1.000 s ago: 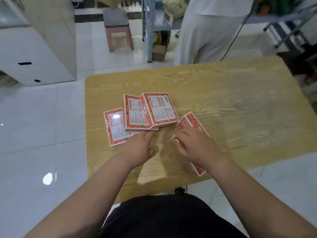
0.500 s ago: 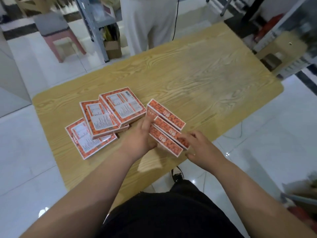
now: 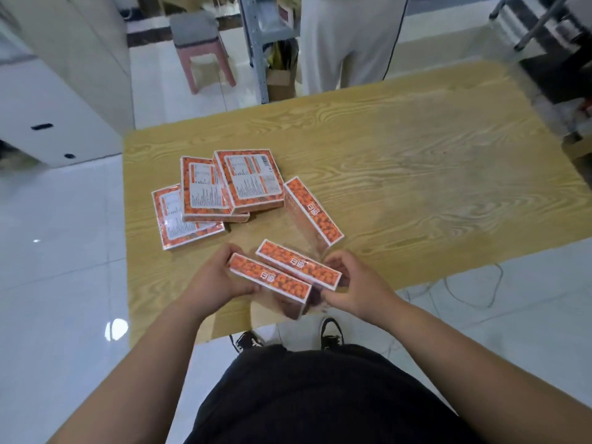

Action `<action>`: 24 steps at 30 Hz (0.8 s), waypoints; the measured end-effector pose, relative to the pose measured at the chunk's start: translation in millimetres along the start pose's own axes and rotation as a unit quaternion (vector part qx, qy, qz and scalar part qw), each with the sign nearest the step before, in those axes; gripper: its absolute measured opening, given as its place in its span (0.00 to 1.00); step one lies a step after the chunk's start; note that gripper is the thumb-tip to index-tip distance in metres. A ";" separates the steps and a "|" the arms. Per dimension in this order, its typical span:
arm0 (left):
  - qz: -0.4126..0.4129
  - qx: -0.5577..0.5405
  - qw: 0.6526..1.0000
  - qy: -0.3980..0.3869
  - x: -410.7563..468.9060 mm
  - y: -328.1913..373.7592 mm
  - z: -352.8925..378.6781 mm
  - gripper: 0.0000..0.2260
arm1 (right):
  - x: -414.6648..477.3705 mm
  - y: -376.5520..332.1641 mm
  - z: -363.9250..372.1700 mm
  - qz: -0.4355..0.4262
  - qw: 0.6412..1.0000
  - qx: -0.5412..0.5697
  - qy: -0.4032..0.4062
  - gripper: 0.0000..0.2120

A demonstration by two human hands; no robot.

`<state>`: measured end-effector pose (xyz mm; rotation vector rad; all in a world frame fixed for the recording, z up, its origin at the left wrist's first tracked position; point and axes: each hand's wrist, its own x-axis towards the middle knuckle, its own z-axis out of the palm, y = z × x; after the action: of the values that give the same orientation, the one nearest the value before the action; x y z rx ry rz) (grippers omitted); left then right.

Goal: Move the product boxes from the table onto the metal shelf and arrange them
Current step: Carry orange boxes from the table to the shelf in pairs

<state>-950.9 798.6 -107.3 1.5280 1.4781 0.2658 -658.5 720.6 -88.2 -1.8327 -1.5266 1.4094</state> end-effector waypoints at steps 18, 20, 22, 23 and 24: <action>-0.285 -0.428 0.743 0.429 -247.1 -79.9 14.2 0.17 | 30.0 -91.3 95.5 0.027 0.965 0.165 -0.200 0.13; -0.293 -0.462 0.694 0.468 -280.7 -94.5 7.5 0.17 | 30.8 -112.2 121.8 0.016 0.966 0.140 -0.215 0.13; -0.298 -0.483 0.643 0.514 -317.0 -113.2 3.0 0.18 | 29.7 -137.3 153.0 -0.006 0.966 0.110 -0.233 0.19; -0.299 -0.501 0.616 0.530 -334.9 -123.0 2.2 0.18 | 28.1 -149.7 169.3 -0.015 0.965 0.096 -0.242 0.22; -0.302 -0.512 0.591 0.545 -352.2 -133.3 2.9 0.18 | 25.9 -161.0 187.3 -0.030 0.964 0.084 -0.252 0.21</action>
<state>-1121.4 467.8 -50.0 -0.3120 1.9909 1.5109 -903.6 742.7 -55.0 -1.3765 -1.6040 2.0137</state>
